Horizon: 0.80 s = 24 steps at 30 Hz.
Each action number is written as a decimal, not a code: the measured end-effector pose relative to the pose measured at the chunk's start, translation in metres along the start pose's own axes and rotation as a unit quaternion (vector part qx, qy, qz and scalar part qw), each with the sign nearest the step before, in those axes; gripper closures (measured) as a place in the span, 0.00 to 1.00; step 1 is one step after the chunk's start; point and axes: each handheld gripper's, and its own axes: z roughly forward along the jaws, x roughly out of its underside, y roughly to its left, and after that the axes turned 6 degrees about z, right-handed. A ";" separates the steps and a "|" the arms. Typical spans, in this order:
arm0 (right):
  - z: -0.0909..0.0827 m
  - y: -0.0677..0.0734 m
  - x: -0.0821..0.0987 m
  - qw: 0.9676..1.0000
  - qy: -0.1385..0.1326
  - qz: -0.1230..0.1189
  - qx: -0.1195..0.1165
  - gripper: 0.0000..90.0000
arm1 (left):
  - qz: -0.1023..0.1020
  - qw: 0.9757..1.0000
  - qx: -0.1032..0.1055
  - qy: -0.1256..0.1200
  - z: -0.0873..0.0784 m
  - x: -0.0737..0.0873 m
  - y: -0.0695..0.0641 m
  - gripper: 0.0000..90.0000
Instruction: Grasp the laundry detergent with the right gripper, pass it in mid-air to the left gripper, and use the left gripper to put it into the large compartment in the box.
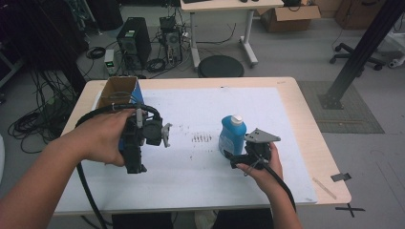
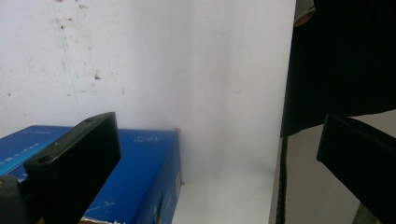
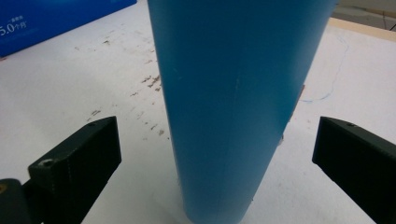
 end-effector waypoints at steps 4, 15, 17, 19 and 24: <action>0.003 0.001 0.002 1.000 -0.011 0.006 0.005 0.01 | 0.000 1.000 0.000 0.001 -0.001 0.002 0.000 0.00; 0.011 0.003 0.005 0.999 -0.027 0.017 0.010 0.01 | 0.000 1.000 0.000 0.000 0.001 0.003 -0.002 0.00; 0.013 0.003 0.005 0.999 -0.029 0.021 0.014 0.01 | 0.001 1.000 0.002 -0.001 0.001 0.003 -0.002 0.00; 0.015 0.003 0.006 0.999 -0.030 0.023 0.014 0.01 | 0.000 1.000 0.001 -0.002 0.002 0.004 -0.003 0.00; 0.019 0.005 0.008 0.999 -0.037 0.022 0.019 0.01 | 0.000 1.000 0.001 0.000 0.001 0.005 -0.004 0.00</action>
